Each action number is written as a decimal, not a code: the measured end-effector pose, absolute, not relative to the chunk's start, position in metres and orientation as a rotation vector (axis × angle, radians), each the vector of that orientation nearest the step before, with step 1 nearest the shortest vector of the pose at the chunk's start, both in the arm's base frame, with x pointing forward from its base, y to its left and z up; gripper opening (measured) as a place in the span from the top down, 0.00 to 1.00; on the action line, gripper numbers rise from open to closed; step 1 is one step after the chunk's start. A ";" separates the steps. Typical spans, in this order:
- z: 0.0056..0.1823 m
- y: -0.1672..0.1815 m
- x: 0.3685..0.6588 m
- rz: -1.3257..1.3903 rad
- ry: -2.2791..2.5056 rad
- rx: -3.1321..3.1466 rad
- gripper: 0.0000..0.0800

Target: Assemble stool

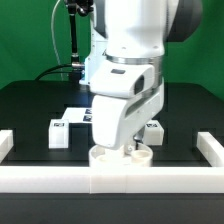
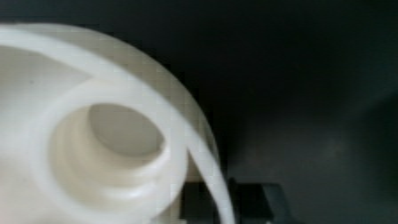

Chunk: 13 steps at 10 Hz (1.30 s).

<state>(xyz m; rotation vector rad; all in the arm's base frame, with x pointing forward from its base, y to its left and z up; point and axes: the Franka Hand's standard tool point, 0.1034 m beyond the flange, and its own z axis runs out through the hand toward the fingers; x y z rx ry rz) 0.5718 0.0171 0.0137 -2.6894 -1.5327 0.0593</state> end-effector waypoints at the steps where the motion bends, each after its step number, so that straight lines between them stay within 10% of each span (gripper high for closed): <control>1: 0.014 0.027 0.573 0.058 -1.541 -2.686 0.96; 13: 0.016 0.111 0.576 0.112 -1.465 -2.709 0.96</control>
Offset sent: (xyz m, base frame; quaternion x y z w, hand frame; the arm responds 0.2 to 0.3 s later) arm 0.0178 0.0428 0.0021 0.0055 -0.0028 0.0267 0.9996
